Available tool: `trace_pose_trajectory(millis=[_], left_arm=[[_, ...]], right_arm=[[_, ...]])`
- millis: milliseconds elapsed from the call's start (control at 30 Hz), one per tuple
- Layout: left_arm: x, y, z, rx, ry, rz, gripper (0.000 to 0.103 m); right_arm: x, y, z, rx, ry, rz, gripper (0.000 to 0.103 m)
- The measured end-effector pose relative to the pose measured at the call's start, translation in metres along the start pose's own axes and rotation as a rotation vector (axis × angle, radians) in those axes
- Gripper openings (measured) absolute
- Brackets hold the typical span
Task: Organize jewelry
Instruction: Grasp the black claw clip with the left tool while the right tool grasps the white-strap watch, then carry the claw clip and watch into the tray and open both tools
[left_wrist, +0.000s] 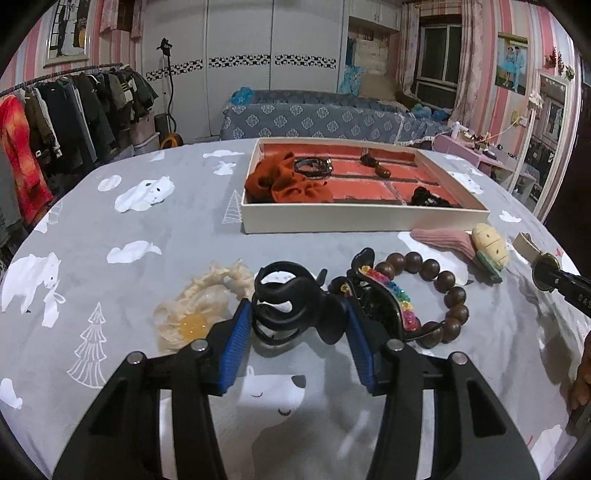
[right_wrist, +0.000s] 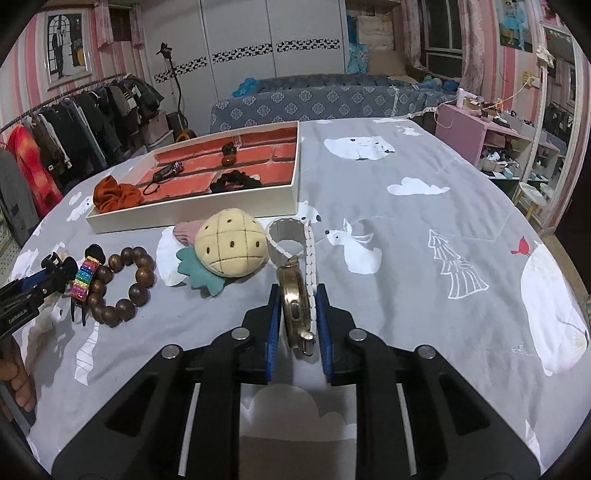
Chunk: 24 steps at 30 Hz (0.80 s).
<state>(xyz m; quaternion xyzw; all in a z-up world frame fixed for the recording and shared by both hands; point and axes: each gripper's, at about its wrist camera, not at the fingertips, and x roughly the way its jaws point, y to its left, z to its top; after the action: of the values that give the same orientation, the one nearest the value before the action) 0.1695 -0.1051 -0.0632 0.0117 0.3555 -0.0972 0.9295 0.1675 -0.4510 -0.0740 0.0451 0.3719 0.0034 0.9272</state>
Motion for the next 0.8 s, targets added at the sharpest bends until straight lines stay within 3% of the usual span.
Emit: trace_pose_trajectory(millis=[800], left_arm=[[-0.099, -0.002, 0.045, 0.011, -0.185, -0.004, 0.05]], right_arm=[[-0.083, 0.019, 0.023, -0.036, -0.171, 0.009, 0.019]])
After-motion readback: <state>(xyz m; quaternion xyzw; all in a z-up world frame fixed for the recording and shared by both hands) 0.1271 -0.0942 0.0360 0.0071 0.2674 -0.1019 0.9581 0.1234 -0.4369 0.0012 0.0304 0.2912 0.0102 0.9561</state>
